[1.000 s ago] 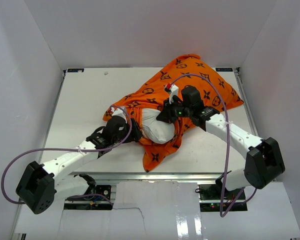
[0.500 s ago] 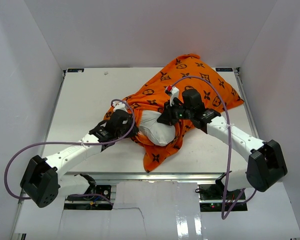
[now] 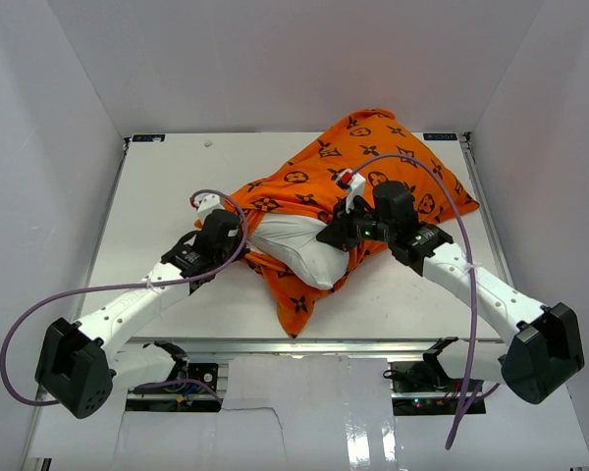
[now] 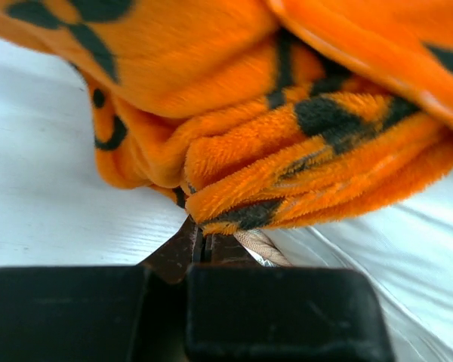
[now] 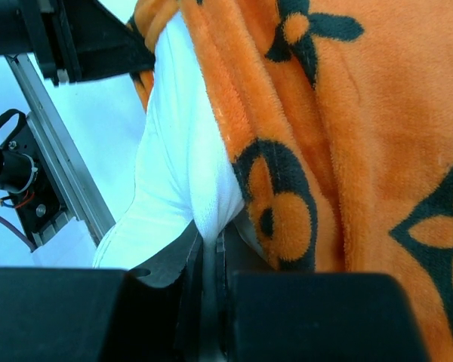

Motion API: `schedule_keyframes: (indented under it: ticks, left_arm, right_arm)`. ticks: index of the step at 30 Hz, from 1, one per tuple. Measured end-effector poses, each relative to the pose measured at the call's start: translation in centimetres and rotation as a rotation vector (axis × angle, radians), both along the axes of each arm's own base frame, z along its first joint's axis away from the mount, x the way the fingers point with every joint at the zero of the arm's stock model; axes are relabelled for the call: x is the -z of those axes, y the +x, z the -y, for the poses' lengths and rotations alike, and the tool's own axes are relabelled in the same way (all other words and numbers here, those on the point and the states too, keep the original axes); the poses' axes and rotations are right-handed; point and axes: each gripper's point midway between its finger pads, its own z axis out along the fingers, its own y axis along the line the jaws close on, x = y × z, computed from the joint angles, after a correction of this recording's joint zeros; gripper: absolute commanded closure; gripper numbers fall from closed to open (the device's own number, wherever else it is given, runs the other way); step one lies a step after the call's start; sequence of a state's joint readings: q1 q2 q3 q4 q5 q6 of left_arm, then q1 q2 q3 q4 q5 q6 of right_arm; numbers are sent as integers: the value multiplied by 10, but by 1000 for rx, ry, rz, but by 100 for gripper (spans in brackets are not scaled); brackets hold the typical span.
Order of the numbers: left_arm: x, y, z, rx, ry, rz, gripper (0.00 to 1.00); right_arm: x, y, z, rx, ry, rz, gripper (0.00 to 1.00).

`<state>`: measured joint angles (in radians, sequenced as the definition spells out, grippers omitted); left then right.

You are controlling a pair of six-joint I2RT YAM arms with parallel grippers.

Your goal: Remove the pillowcase from the pillow

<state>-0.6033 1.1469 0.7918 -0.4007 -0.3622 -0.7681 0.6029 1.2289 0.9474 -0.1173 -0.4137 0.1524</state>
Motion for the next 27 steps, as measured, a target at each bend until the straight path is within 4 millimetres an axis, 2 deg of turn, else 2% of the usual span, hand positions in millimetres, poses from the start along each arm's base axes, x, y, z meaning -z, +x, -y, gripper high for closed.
schedule_keyframes:
  ticks: [5,11,21,27]
  left_arm:
    - [-7,15,-19,-59,-11,-5,100]
    - [-15,34,-35,-66,-112,-14,100]
    - [-18,72,-29,5,-215,-96,100]
    - [-18,95,-39,10,-299,-143,100]
  right_arm:
    - [-9,-4,7,8,15,24,92]
    - [-24,-11,20,31,40,71,92]
    - [-22,-15,33,51,26,90,92]
    - [-31,-16,46,89,21,129,92]
